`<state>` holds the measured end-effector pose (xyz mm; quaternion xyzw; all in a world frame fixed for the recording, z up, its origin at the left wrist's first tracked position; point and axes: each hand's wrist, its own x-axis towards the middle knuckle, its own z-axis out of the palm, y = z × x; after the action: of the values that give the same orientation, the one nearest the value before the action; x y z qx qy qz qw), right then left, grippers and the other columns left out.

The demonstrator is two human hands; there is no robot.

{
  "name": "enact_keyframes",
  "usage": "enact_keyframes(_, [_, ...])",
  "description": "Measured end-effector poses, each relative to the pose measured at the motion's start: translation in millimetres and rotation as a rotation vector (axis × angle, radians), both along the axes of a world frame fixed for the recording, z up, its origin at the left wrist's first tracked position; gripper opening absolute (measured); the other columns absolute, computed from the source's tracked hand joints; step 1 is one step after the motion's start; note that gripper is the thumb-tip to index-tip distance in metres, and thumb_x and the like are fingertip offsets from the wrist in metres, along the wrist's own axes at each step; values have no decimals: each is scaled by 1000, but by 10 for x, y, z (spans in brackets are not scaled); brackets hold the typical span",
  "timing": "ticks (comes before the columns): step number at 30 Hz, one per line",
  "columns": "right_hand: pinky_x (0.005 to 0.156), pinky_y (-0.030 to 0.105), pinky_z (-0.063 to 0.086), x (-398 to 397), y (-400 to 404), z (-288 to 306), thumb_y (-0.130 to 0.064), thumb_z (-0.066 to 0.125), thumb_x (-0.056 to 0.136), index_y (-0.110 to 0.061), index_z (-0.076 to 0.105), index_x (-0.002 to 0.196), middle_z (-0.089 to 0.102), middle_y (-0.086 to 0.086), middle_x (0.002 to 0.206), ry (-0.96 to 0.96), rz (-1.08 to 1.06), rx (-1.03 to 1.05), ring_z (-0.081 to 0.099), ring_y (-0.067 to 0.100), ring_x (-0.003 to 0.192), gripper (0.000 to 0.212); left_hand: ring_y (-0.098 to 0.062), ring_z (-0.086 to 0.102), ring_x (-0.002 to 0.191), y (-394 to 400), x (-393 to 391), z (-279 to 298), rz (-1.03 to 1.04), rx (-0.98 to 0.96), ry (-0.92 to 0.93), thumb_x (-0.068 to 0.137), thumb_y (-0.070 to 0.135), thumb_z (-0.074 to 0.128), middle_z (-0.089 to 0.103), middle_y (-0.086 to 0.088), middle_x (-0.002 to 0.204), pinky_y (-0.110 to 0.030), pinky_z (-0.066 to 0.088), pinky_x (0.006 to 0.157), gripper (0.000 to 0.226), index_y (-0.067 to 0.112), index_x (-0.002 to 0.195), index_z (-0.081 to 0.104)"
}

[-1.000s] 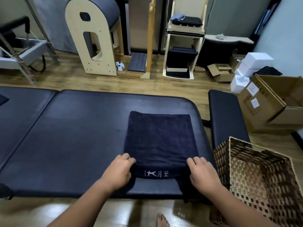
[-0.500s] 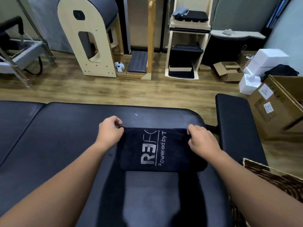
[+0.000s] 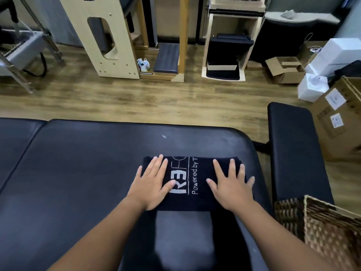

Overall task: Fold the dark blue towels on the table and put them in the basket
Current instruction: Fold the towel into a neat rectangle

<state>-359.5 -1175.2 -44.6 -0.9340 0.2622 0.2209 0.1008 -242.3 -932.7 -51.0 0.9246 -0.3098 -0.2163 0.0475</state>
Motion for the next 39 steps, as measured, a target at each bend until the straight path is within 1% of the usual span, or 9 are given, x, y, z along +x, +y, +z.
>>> enact_keyframes(3, [114,68,16,-15,204,154,-63,28,100,-33,7,159,4,16,166,-7,23,-119,3,45,150,70,-20,0,157,54,-65,19,-37,-27,-147,103,54,32,2,-4,170,-51,24,121,66,20,159,25])
enact_keyframes(6, [92,52,45,-231,389,331,-57,45,95,-35,34,149,34,8,146,-127,18,-225,35,35,126,59,-39,55,111,167,-266,154,-20,-91,-368,82,34,74,52,-18,129,-47,53,71,32,12,104,68])
enact_keyframes(8, [88,46,49,-356,489,369,-60,46,94,-40,29,150,32,4,142,-128,-26,-122,33,32,120,62,-36,53,92,240,-474,190,79,-37,-267,76,44,73,50,-14,121,-44,50,62,48,15,113,65])
enact_keyframes(10, [101,45,44,-408,570,325,-66,46,92,-41,15,156,21,8,152,-60,-69,-10,28,36,126,75,-36,52,110,263,-605,149,124,36,-118,84,60,60,27,-17,150,-47,54,80,87,21,155,29])
enact_keyframes(13, [115,46,29,-396,663,204,-64,54,91,-36,7,159,4,17,161,-58,-96,47,21,44,133,87,-36,39,132,203,-618,59,106,56,17,98,51,52,-10,-21,160,-39,47,102,93,22,160,-12])
enact_keyframes(18, [117,46,31,-195,509,64,-57,67,87,-36,17,158,5,16,161,-187,-225,115,15,42,139,89,-41,23,146,-25,-395,-8,152,24,32,102,39,52,-18,-21,160,-40,42,108,87,22,160,-11])
enact_keyframes(33, [109,44,36,865,-896,21,-60,72,80,-41,32,152,20,9,157,-293,-278,149,22,39,135,84,-44,39,128,-1416,764,-72,209,-40,12,97,31,64,-4,-18,163,-49,42,105,89,25,162,4])
enact_keyframes(36, [109,44,34,867,-866,15,-60,68,85,-36,27,155,18,13,157,-274,-246,137,21,42,135,84,-42,44,125,-1375,791,-41,201,-23,11,94,37,67,1,-14,164,-47,44,103,91,27,161,6])
enact_keyframes(39, [117,48,24,767,-715,-11,-57,60,92,-33,9,160,-5,18,165,-238,-196,145,-3,48,148,88,-39,34,141,-1230,731,16,205,-56,73,94,36,66,-3,-7,169,-45,39,111,91,29,162,6])
